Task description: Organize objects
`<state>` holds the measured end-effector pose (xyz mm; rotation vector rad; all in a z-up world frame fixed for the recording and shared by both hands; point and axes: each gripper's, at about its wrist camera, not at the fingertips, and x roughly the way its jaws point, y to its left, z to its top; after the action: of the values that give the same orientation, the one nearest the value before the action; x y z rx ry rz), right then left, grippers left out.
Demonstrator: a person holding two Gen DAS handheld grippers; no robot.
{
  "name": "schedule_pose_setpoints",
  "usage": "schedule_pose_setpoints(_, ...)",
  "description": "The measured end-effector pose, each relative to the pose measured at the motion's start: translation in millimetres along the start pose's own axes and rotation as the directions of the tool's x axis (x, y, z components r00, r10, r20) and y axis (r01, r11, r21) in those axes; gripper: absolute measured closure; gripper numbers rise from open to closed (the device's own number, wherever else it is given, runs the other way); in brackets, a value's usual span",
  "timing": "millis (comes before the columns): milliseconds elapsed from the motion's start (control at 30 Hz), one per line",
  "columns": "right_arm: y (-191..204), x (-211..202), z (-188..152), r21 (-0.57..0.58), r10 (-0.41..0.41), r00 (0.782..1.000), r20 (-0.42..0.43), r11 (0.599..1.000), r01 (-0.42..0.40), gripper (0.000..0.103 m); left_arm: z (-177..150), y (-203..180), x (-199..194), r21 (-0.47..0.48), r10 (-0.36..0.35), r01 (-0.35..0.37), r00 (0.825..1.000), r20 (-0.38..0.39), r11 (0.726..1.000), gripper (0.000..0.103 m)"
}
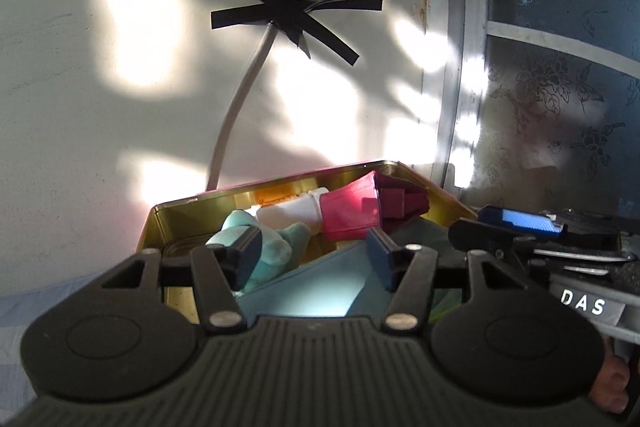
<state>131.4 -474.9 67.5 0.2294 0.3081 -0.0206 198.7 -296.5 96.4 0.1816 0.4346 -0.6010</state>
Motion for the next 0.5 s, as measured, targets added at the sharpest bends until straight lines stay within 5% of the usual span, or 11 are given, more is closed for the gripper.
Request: schedule_pose_setpoints(500, 42.1, -106.9, -47.5, 0.185, 0.046, 0.994, 0.099, 0.981, -0.064, 0.066, -54.0, -5.4, -102.4, -0.011, 0.155, -0.155, 0.988, -0.028, 0.988, 0.034)
